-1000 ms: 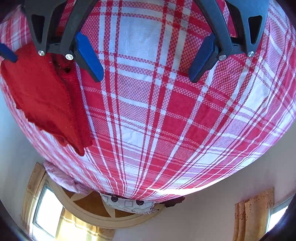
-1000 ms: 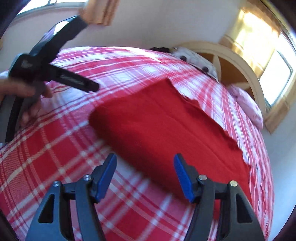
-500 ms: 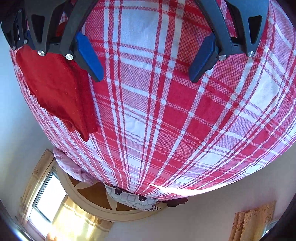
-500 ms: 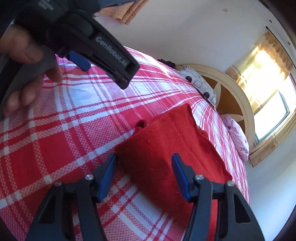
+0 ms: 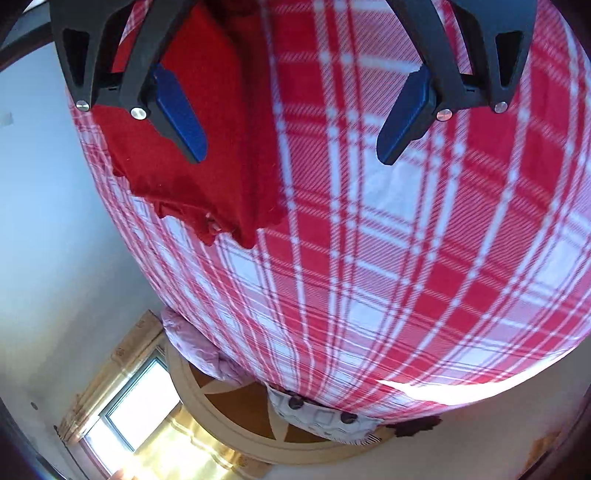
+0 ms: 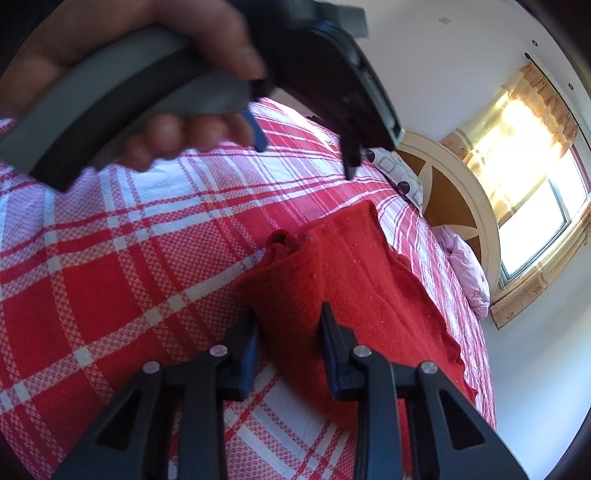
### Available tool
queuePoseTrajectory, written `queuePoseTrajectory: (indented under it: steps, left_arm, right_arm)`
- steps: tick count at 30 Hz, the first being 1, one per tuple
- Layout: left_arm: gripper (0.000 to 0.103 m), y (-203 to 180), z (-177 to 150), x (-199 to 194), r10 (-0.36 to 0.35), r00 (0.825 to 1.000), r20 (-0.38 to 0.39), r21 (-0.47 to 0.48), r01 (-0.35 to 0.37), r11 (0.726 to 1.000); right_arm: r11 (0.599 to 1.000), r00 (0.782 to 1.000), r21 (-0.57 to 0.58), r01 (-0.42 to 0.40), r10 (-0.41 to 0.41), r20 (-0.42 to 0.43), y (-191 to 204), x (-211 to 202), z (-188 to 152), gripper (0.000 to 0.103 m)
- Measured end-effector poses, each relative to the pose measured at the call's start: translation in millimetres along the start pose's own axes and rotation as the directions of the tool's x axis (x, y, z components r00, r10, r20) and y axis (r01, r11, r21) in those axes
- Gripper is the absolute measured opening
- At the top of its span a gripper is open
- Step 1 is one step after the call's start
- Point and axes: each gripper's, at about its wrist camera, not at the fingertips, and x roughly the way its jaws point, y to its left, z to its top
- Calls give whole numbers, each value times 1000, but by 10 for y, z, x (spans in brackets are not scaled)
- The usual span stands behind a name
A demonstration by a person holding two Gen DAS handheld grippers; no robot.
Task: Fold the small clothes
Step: 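Grasp the folded sweater edge with the right tool, then grasp the folded sweater with the left tool beside the right tool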
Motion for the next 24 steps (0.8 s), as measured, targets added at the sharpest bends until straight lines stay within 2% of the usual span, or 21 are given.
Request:
queuePoseTrajectory:
  steps: [4,10,13,14,17,19,24]
  left_arm:
    - [93,-77,150,188,-71,997,-29,-6,71,997]
    - [93,-81,233,542,-101,992,-81,-43,98,994]
    - [92,-154,251,692,-95,989,-115,4,96,995]
    - [87,-165,264,705,-87,990,-111,20,90,996]
    - [60,-149,331,760,-65,991,-113,44,71,997]
    - [54,-98,365,806,-93,988,-125,21,96,995]
    - [54,-23,379,826,-146,981,-129,-36,143,989]
  right_arm:
    - [1000,1000,6,0,0,1,-9,-5,9,30]
    - [1000,1000,1,14,-14,5,13,-1,20,30]
    - [1000,1000,-1,21,-21,7,68,-36,13,30]
    - [1000,1000,-5,26,-26,7,83,-42,19,30]
    - [999,999,-9,32,-32,8,127,-65,18,30]
    - [999,999,-8,32,-32,9,144,-78,21,30]
    - [999,999,-14,38,-38,10,150,-89,14,30]
